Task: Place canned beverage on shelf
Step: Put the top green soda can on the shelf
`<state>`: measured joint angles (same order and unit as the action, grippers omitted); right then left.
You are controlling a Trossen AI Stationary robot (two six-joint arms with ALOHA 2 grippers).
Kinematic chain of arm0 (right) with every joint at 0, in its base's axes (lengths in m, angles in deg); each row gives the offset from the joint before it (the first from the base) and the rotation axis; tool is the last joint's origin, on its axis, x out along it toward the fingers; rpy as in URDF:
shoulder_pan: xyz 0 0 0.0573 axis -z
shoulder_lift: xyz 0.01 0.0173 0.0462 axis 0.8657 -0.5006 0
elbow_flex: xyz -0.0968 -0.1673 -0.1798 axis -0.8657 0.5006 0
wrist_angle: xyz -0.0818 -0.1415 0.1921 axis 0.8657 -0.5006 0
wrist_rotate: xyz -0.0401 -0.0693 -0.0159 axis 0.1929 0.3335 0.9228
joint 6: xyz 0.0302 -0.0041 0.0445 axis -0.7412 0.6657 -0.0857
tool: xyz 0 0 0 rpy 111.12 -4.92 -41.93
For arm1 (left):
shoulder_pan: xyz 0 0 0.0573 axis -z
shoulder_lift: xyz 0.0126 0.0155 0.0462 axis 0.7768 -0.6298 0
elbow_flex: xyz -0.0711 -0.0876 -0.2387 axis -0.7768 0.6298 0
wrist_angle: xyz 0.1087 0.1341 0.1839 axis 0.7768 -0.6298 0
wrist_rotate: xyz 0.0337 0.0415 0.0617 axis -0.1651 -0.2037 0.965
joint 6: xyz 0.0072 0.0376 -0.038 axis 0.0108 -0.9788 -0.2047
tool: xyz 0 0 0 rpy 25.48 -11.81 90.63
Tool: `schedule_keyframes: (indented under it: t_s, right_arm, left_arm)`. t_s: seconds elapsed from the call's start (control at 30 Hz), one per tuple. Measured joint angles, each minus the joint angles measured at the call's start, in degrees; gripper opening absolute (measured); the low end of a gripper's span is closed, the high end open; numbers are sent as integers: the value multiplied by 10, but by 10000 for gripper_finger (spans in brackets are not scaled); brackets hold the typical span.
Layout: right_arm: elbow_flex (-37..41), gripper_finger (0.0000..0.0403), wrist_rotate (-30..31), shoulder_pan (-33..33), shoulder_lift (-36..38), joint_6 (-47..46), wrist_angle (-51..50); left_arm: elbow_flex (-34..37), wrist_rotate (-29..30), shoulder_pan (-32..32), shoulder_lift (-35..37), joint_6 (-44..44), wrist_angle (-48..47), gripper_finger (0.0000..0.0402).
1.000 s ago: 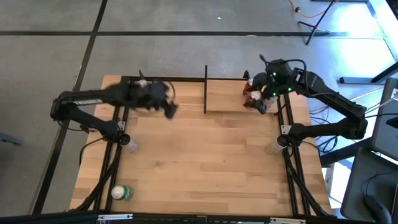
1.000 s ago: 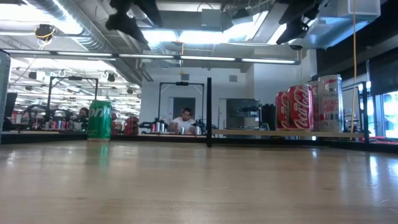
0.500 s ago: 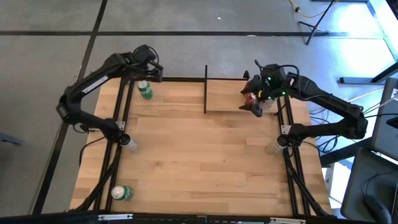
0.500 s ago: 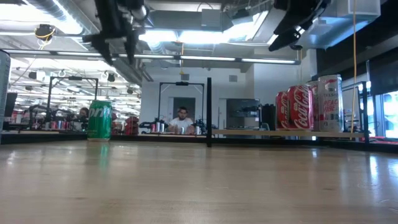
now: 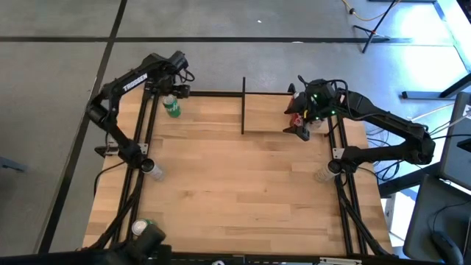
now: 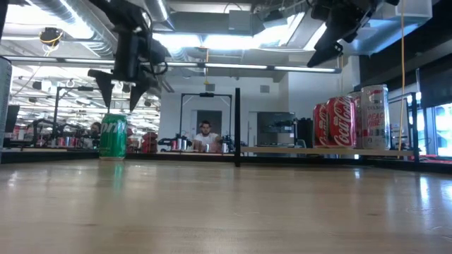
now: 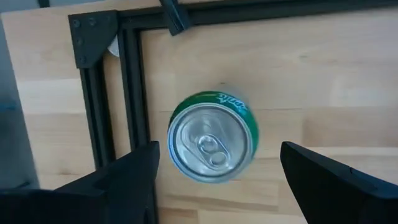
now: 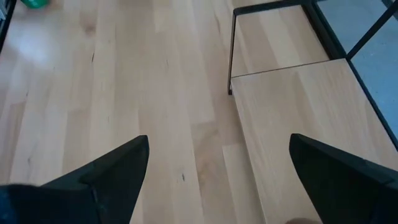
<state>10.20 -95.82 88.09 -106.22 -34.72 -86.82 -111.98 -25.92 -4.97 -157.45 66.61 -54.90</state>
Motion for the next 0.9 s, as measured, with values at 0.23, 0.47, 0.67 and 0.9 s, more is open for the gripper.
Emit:
schedule_keyframes:
  t_s: [0.23, 0.47, 0.67, 0.9]
  right_arm:
    - [0, 376, 0, 0, 0, 0, 2]
    - [0, 376, 1, 0, 0, 2, 2]
    - [0, 376, 2, 0, 0, 3, 2]
    - [0, 376, 1, 0, 0, 3, 2]
  left_arm:
    - [0, 1, -19, -31, -23, 0, 331]
    - [36, -40, -38, -44, -36, 14, 331]
    - [60, -60, -39, -42, -47, 31, 311]
    - [63, -60, -24, -35, -66, 46, 261]
